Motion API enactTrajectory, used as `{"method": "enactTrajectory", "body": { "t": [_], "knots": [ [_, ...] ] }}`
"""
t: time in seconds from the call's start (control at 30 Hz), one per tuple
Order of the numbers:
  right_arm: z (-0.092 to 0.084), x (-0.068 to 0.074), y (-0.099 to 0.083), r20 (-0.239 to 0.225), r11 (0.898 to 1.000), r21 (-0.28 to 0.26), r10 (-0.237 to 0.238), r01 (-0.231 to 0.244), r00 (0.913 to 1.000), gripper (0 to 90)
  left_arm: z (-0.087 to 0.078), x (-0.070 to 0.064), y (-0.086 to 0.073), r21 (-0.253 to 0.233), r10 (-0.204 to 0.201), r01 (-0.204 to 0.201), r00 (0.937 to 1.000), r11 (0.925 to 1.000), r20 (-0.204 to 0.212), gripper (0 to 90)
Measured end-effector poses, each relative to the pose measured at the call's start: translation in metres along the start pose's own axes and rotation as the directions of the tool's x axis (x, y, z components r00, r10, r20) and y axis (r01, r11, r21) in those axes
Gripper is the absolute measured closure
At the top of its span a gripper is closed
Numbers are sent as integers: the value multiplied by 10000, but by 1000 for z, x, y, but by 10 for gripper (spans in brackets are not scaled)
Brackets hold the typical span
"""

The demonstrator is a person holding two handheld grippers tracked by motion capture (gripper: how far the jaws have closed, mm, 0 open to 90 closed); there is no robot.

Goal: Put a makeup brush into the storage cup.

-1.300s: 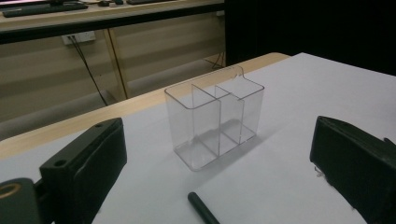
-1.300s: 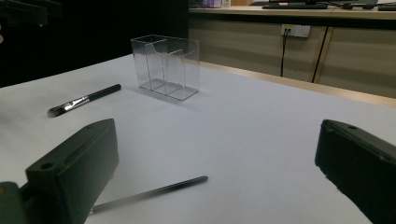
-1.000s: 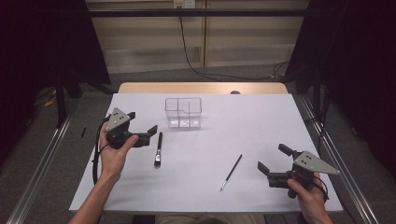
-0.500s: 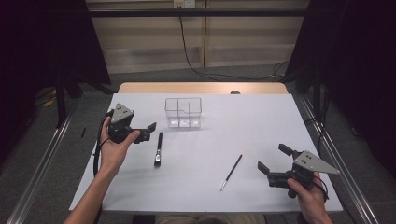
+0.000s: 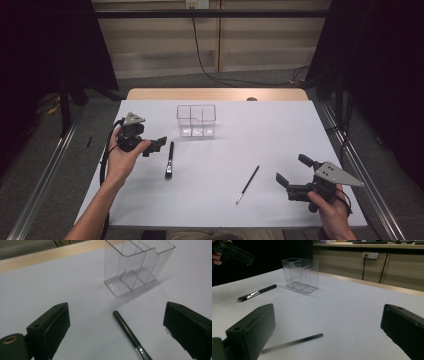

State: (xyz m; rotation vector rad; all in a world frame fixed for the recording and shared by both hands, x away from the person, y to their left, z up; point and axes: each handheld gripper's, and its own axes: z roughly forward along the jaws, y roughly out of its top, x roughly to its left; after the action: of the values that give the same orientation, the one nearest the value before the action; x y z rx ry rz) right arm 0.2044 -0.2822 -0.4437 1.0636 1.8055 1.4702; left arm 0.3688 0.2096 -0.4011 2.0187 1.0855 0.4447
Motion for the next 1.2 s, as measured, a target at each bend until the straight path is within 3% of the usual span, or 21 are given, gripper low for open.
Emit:
{"method": "enactTrajectory", "body": {
  "t": [0.07,0.17,0.2,0.3,0.33,0.4,0.57,0.63,0.67,0.77,0.87,0.97,1.03,1.2],
  "knots": [
    [0,0,0,3,10000,6,-8,8,10000,0,1,-1,2,370,289,-286,9996,9989,-66,63],
    [0,0,0,-18,10000,31,-59,59,10000,0,4,-1,4,901,380,-369,9992,9953,-112,60],
    [0,0,0,-39,10000,41,-56,56,10000,0,7,-1,5,1377,595,-573,9982,9888,-123,60],
    [0,0,0,-47,10000,48,-70,70,10000,0,10,-2,4,1638,422,-386,9989,9857,-183,60],
    [0,0,0,-55,10000,56,-72,72,10000,0,13,-3,3,1936,446,-405,9989,9803,-168,61],
    [0,0,0,-43,9999,81,-102,103,9999,0,14,-3,3,2050,428,-385,9989,9780,-167,64],
    [1,0,0,-61,9999,113,-61,61,10000,0,19,-5,4,2671,462,-428,9989,9627,-65,65],
    [1,0,0,-124,9999,114,-48,49,9999,0,20,-7,6,2924,736,-670,9972,9540,-115,65],
    [1,0,0,-124,9999,114,-48,49,9999,0,20,-7,6,2924,736,-670,9972,9540,-115,67],
    [1,0,0,-123,9999,117,-76,78,9999,0,22,-10,8,3192,898,-788,9958,9444,-198,76],
    [1,0,0,-147,9999,117,-64,66,9999,0,25,-13,8,3473,901,-684,9948,9352,-466,75],
    [1,0,-1,-149,9999,153,-53,55,9999,0,29,-13,7,3946,764,-535,9962,9173,-425,76],
    [1,0,0,-157,9999,152,-47,49,9999,0,32,-12,5,4305,419,-170,9980,9024,-483,76],
    [2,0,-1,-162,9998,182,-62,65,9998,0,35,-13,5,4507,196,9,9990,8927,-409,76]
  ]
}}
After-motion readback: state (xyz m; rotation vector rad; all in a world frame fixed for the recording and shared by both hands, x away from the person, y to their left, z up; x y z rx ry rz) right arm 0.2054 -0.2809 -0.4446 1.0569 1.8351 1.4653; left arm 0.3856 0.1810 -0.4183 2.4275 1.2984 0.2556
